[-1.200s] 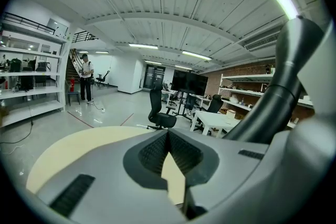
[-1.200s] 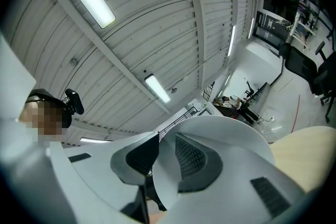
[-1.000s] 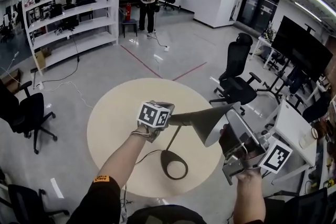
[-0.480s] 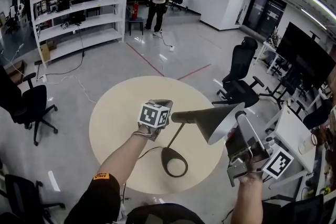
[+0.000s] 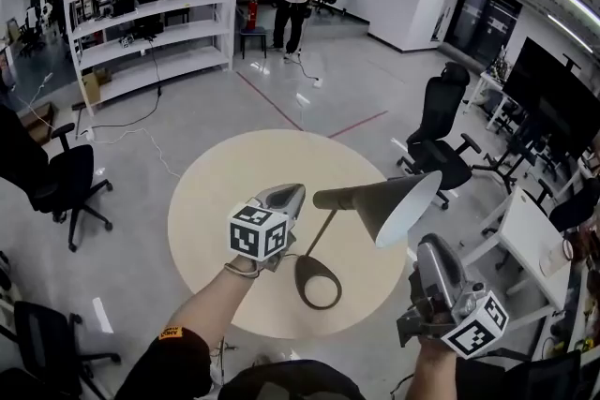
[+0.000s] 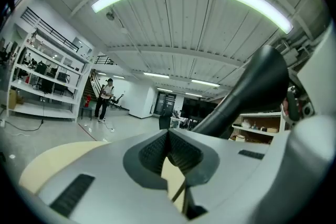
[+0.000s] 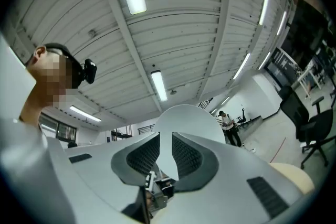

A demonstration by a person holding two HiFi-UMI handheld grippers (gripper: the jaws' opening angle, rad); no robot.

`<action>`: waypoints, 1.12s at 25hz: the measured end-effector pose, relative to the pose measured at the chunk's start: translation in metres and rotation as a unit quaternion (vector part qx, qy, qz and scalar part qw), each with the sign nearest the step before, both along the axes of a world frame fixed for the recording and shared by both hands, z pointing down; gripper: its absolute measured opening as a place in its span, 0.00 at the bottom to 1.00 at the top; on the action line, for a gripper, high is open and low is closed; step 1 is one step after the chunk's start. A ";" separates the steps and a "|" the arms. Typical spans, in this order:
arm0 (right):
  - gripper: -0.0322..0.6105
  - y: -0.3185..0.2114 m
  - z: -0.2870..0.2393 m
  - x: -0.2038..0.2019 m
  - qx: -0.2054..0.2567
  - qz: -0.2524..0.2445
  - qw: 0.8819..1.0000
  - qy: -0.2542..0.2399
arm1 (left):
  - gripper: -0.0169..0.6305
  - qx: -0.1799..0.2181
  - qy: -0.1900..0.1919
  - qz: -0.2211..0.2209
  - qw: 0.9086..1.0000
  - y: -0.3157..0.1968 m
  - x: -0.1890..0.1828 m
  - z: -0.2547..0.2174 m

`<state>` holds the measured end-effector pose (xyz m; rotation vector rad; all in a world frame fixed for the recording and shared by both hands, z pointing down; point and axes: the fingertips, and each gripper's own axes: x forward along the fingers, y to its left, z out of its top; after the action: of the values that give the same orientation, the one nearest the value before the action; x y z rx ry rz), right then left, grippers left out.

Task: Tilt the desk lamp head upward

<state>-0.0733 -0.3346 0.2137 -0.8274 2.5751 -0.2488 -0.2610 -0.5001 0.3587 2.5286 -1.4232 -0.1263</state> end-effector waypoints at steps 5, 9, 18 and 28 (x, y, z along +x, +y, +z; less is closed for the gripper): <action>0.18 0.017 0.059 -0.002 0.029 0.075 0.992 0.100 | 0.10 0.018 0.024 -0.002 1.000 0.066 0.021 0.013; 0.17 0.020 0.108 -0.006 0.020 0.119 0.979 0.166 | 0.10 0.019 0.022 -0.020 0.999 0.117 0.037 0.034; 0.12 0.052 0.197 0.007 -0.036 0.135 0.960 0.241 | 0.10 -0.003 -0.020 -0.078 0.997 0.216 0.073 0.088; 0.08 0.091 0.215 0.031 0.001 0.078 0.958 0.275 | 0.10 -0.004 -0.042 -0.172 0.984 0.278 0.113 0.094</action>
<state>-0.0424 -0.2441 0.4287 -1.2366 2.9850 0.0446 -0.1481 -0.2219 0.4523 2.2817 -1.8804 -0.0722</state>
